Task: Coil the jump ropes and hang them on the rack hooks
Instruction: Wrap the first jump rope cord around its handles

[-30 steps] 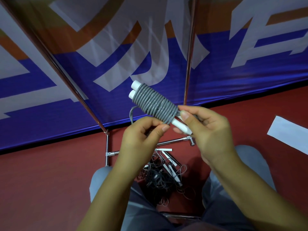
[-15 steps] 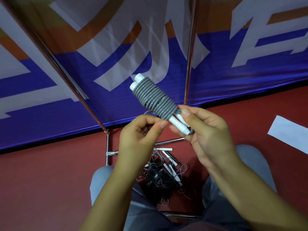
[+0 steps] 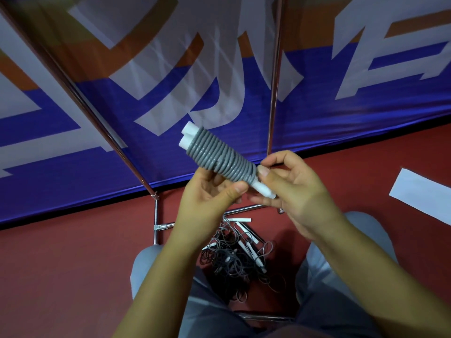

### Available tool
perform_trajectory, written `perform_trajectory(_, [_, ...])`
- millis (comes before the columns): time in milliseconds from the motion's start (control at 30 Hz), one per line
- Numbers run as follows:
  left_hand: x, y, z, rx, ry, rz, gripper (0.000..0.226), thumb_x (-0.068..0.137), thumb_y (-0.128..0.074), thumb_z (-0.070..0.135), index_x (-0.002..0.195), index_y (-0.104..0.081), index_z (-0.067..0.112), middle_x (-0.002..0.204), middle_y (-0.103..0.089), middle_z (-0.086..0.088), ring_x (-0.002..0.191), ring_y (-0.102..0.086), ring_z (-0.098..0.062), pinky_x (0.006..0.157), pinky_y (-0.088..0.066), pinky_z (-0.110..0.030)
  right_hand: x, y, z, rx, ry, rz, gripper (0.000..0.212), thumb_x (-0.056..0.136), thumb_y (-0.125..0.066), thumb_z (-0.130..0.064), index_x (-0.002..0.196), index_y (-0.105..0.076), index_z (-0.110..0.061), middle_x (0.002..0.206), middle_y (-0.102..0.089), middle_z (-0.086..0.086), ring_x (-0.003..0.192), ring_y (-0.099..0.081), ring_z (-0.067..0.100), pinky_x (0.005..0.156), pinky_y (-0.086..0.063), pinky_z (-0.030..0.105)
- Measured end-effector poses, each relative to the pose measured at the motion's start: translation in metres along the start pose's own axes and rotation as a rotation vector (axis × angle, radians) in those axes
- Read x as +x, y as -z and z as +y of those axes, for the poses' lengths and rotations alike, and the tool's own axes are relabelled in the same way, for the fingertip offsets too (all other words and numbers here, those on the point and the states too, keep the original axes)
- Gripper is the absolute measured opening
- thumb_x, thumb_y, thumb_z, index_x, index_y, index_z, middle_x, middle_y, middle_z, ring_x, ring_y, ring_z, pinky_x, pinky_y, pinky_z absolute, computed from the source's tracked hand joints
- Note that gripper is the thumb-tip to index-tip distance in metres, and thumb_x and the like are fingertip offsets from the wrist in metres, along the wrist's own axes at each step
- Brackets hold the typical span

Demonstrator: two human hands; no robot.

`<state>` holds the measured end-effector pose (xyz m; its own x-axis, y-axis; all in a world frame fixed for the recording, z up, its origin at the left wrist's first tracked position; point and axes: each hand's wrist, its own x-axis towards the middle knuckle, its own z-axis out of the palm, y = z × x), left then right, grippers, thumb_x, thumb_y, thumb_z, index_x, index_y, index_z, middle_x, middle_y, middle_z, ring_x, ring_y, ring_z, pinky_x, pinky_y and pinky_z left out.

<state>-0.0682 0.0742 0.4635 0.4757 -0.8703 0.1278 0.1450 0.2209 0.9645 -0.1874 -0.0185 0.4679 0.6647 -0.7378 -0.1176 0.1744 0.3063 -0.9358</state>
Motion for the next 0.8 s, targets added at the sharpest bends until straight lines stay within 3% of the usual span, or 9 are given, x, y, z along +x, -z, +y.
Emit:
perform_trajectory(133, [-0.002, -0.005, 0.000, 0.147, -0.020, 0.110, 0.030, 0.071, -0.072, 0.010, 0.094, -0.054, 0.014, 0.079, -0.064, 0.006, 0.061, -0.054, -0.015, 0.056, -0.048, -0.024, 0.002, 0.005, 0.018, -0.435, 0.397, 0.136, 0.007, 0.084, -0.063, -0.029, 0.088, -0.057, -0.031, 0.100, -0.065, 0.001, 0.095, -0.064, 0.012, 0.082, -0.051, 0.028])
perform_trajectory(233, [-0.002, -0.011, 0.004, 0.177, -0.029, 0.172, 0.038, 0.066, -0.079, 0.020, 0.095, -0.054, 0.018, 0.086, -0.064, -0.002, 0.063, -0.058, -0.018, 0.054, -0.048, -0.023, -0.002, 0.007, 0.023, -0.558, 0.602, 0.088, 0.013, 0.087, -0.059, -0.022, 0.099, -0.064, -0.020, 0.109, -0.061, 0.001, 0.104, -0.060, 0.008, 0.086, -0.051, 0.023])
perform_trajectory(333, [-0.001, -0.017, 0.006, 0.113, -0.016, 0.218, 0.036, 0.068, -0.073, 0.013, 0.096, -0.050, 0.012, 0.084, -0.063, -0.005, 0.055, -0.059, -0.011, 0.048, -0.045, -0.019, -0.004, 0.008, 0.026, -0.693, 0.666, 0.080, 0.023, 0.085, -0.066, -0.015, 0.106, -0.066, -0.004, 0.109, -0.062, 0.003, 0.103, -0.061, 0.012, 0.085, -0.052, 0.028])
perform_trajectory(500, [-0.005, -0.024, 0.004, 0.028, 0.040, 0.180, 0.039, 0.072, -0.069, 0.009, 0.099, -0.041, 0.007, 0.082, -0.057, -0.007, 0.045, -0.051, -0.013, 0.041, -0.040, -0.022, -0.004, 0.009, 0.029, -0.851, 0.751, 0.151, 0.024, 0.087, -0.057, -0.016, 0.105, -0.067, -0.005, 0.099, -0.064, 0.002, 0.089, -0.061, 0.016, 0.077, -0.050, 0.030])
perform_trajectory(667, [-0.004, -0.009, 0.012, -0.122, 0.229, -0.084, 0.037, 0.078, -0.061, 0.005, 0.110, -0.044, -0.004, 0.073, -0.059, -0.002, 0.053, -0.055, -0.011, 0.045, -0.041, -0.019, -0.010, 0.009, 0.027, -0.881, 0.749, 0.162, 0.028, 0.090, -0.050, -0.020, 0.107, -0.068, -0.005, 0.096, -0.060, -0.004, 0.087, -0.057, 0.009, 0.080, -0.042, 0.011])
perform_trajectory(800, [-0.004, 0.009, 0.020, -0.132, 0.363, -0.212, 0.032, 0.076, -0.061, -0.004, 0.106, -0.050, 0.002, 0.082, -0.068, -0.001, 0.062, -0.064, -0.013, 0.049, -0.048, -0.019, -0.012, 0.007, 0.026, -0.798, 0.691, 0.146, 0.027, 0.089, -0.052, -0.019, 0.107, -0.069, -0.008, 0.092, -0.060, -0.009, 0.084, -0.056, 0.000, 0.077, -0.038, 0.004])
